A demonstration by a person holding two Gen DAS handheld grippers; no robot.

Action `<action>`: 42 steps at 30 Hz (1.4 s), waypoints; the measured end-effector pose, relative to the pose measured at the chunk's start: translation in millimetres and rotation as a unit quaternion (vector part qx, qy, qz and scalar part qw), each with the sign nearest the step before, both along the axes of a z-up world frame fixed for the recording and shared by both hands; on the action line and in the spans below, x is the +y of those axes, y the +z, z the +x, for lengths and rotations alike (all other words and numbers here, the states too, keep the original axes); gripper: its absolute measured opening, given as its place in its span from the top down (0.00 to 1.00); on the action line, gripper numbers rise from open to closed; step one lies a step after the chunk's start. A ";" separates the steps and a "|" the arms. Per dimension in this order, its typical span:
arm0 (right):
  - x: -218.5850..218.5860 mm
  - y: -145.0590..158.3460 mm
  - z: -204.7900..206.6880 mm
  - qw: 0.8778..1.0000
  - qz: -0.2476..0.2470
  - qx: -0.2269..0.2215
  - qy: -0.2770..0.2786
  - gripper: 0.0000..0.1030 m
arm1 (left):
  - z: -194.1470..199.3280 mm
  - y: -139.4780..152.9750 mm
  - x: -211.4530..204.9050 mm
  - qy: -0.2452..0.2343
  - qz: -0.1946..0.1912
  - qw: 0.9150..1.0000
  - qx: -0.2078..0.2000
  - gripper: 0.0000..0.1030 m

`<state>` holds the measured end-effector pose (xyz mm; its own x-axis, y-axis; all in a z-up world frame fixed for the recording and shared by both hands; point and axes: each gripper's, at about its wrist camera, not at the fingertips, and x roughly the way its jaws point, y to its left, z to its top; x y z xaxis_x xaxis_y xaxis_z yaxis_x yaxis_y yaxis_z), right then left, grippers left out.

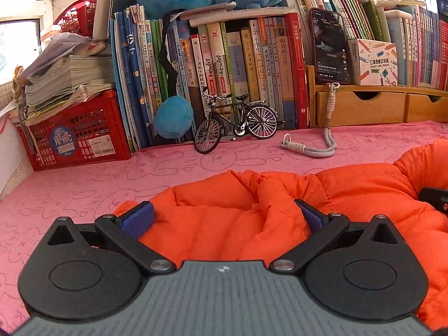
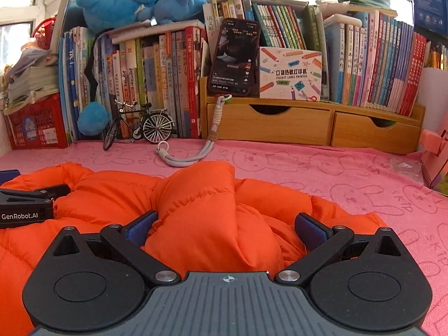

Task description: Fold clothes

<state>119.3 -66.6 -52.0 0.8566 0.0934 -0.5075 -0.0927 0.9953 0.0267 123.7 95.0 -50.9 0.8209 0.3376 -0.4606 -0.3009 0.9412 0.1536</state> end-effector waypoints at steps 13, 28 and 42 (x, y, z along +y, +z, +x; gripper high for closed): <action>0.5 -1.9 10.1 0.999 0.001 0.033 0.000 0.00 | 7.3 -2.3 7.5 -0.008 -0.032 0.999 0.022 0.00; 2.0 -6.4 17.1 0.998 0.001 0.059 0.002 0.00 | 10.8 -3.6 15.5 -0.014 -0.062 0.997 0.037 0.00; 5.2 -12.8 26.0 0.997 -0.002 0.075 -0.003 0.00 | 17.7 -5.0 19.3 -0.008 -0.080 0.996 0.049 0.00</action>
